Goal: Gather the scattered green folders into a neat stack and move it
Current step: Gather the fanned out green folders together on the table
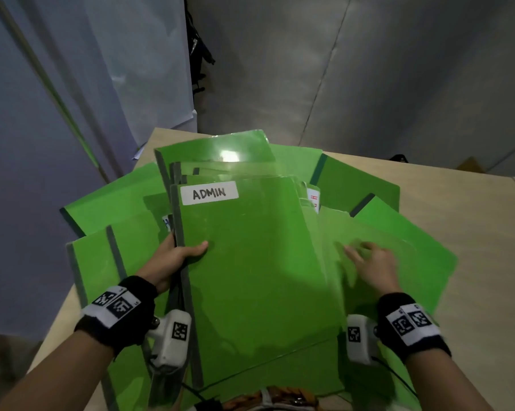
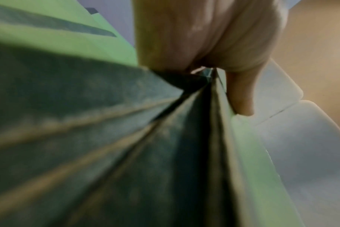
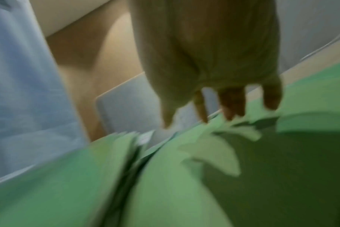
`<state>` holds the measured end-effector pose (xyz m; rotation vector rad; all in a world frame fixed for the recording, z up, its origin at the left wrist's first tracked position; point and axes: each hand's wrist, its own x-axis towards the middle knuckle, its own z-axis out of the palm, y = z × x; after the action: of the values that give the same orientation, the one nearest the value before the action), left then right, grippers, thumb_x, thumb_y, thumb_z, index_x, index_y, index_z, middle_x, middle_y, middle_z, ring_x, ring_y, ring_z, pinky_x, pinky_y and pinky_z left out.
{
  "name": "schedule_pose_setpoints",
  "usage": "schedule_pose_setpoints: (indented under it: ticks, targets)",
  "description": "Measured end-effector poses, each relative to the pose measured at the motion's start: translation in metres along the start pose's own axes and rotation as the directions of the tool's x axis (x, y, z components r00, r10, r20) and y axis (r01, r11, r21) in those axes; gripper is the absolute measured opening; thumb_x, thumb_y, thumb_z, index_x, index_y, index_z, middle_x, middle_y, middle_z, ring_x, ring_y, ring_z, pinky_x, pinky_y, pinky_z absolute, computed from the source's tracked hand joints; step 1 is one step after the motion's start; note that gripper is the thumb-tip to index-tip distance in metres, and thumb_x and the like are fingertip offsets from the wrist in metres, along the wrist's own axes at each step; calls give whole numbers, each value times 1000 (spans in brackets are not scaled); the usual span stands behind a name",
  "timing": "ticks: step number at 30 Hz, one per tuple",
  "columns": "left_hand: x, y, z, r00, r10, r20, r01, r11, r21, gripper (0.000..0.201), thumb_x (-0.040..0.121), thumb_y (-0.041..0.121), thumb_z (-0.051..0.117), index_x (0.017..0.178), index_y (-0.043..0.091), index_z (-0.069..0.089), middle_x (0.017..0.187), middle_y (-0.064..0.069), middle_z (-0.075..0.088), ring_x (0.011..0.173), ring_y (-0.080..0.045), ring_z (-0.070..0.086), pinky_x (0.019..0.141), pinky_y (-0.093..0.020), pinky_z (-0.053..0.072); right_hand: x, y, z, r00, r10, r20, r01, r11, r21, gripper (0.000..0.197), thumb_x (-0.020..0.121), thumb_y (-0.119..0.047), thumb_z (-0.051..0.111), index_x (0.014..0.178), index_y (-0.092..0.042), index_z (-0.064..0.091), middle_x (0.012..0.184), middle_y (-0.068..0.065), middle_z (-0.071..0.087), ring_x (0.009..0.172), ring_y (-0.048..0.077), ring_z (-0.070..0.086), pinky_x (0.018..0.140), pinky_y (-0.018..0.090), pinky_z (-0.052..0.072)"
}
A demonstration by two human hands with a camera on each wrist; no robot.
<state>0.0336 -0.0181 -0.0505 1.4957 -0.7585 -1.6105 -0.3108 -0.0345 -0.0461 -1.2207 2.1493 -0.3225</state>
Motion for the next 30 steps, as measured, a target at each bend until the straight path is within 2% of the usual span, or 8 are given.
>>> schedule_pose_setpoints:
  ticks: [4, 7, 10, 12, 18, 22, 27, 30]
  targets:
    - [-6, -9, -11, 991, 10, -136, -18, 998, -57, 66, 85, -3, 57, 140, 17, 26, 124, -11, 55, 110, -31, 56, 101, -47, 43, 13, 48, -21, 923, 367, -114, -382, 911, -154, 101, 73, -60, 63, 144, 0, 24, 152, 28, 21, 142, 41, 18, 113, 52, 19]
    - [-8, -11, -21, 985, 4, -175, -14, 998, -55, 64, 85, 5, 60, 139, 18, 29, 135, -10, 52, 121, -32, 52, 108, -53, 36, 17, 55, -25, 895, 430, -122, -438, 898, -48, 106, 67, -57, 71, 143, 2, 25, 149, 30, 25, 138, 44, 26, 112, 54, 26]
    - [-7, -7, -26, 988, -1, -153, 1, 1000, 2, 58, 85, 15, 61, 138, 12, 35, 136, -9, 53, 120, -29, 54, 107, -49, 39, 21, 45, -26, 929, 365, -65, -349, 920, 178, 45, 73, -30, 76, 94, 3, 54, 107, 25, 59, 95, 37, 56, 94, 47, 46]
    - [-7, -5, -29, 990, -12, -141, 17, 999, 33, 66, 80, 23, 66, 138, 10, 37, 136, -8, 52, 118, -28, 54, 104, -46, 41, 21, 35, -22, 951, 306, -42, -291, 932, 216, 31, 78, -22, 72, 70, -4, 48, 83, 17, 57, 85, 33, 55, 92, 47, 49]
    - [-13, 2, -14, 999, -33, -18, 34, 998, 43, 73, 74, 21, 63, 141, 10, 34, 139, -16, 51, 122, -33, 52, 108, -52, 37, 18, -8, -2, 994, 108, 13, -108, 957, 270, 33, 83, -13, 66, 110, 4, 59, 101, 18, 62, 88, 26, 56, 76, 34, 45]
    - [-15, 1, 8, 993, -33, 117, 19, 994, 112, 75, 74, 15, 63, 141, 11, 31, 131, -10, 55, 113, -25, 57, 108, -43, 37, 18, -32, 16, 995, 92, 47, -102, 936, 337, 8, 88, -4, 57, 84, 1, 61, 97, 20, 65, 80, 27, 60, 61, 28, 46]
    - [-14, -9, 20, 993, -68, 98, 40, 963, 266, 70, 82, 12, 64, 142, 11, 29, 142, -14, 46, 110, -21, 52, 102, -39, 39, 18, -30, 17, 995, 83, 53, -98, 904, 417, 31, 92, -3, 49, 121, 8, 53, 120, 22, 59, 91, 23, 52, 83, 31, 44]
    - [-15, -3, 9, 998, -63, -20, 63, 821, 567, 71, 79, 27, 69, 139, 7, 38, 145, -17, 39, 120, -26, 47, 104, -40, 38, 17, -14, 13, 998, 70, 6, -69, 957, 283, 38, 90, -16, 56, 126, -4, 55, 130, 20, 48, 109, 28, 49, 99, 43, 41]
